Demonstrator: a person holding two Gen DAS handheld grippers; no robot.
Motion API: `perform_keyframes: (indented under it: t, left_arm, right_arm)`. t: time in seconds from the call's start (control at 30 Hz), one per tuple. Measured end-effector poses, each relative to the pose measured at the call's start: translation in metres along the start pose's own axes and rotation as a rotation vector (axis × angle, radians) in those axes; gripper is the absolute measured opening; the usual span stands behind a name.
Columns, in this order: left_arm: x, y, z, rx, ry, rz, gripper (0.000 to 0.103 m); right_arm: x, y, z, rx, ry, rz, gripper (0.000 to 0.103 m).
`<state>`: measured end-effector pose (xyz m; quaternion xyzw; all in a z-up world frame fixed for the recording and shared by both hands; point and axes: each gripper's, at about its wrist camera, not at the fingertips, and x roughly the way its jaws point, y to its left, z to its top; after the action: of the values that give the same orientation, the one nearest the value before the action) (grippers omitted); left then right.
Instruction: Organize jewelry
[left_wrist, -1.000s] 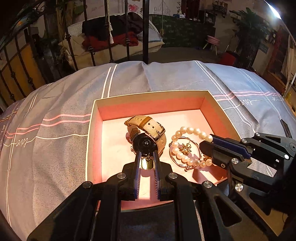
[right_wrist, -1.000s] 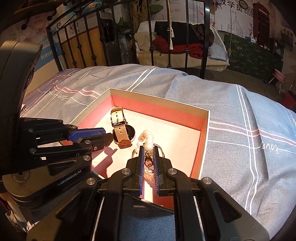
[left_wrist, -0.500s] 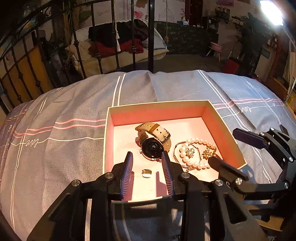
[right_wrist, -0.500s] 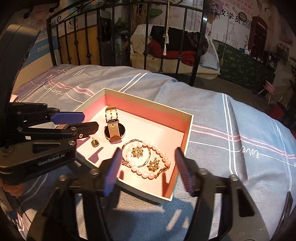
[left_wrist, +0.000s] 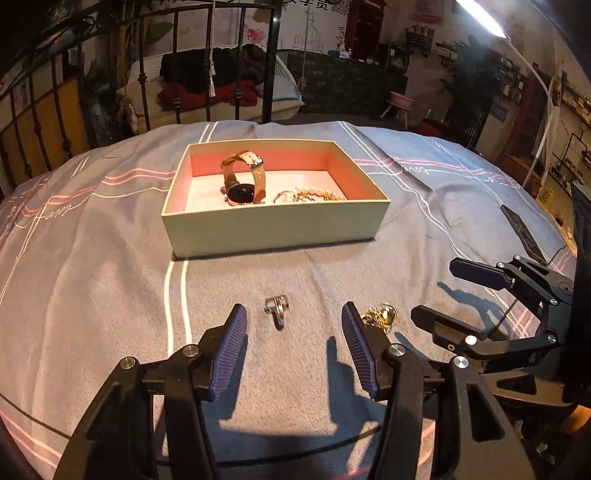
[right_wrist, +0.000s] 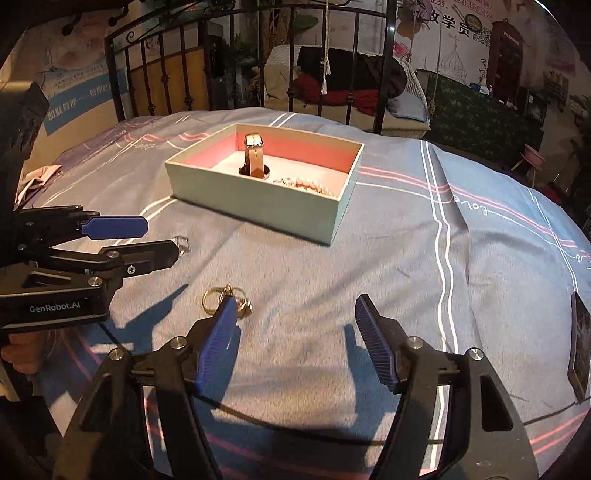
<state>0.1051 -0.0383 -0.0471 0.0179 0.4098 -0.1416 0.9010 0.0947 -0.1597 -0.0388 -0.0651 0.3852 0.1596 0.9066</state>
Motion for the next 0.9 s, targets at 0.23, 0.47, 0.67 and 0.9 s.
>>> perform_keyframes:
  t: [0.23,0.47,0.67,0.9]
  left_arm:
    - [0.009,0.007,-0.006,-0.022,0.027,0.027,0.053]
    - [0.016,0.022,-0.007,-0.057,0.041,0.054,0.053]
    - [0.018,0.021,-0.009,-0.045,0.039,0.057,0.054]
    - [0.019,0.020,-0.010,-0.042,0.035,0.059,0.055]
  right_arm:
    - [0.023,0.018,0.002,-0.089,0.070,0.006,0.061]
    - [0.034,0.019,0.018,-0.058,0.060,0.035,0.049]
    - [0.038,0.002,0.019,0.038,0.067,0.128,0.017]
    - [0.031,0.006,0.018,0.027,0.030,0.133,0.007]
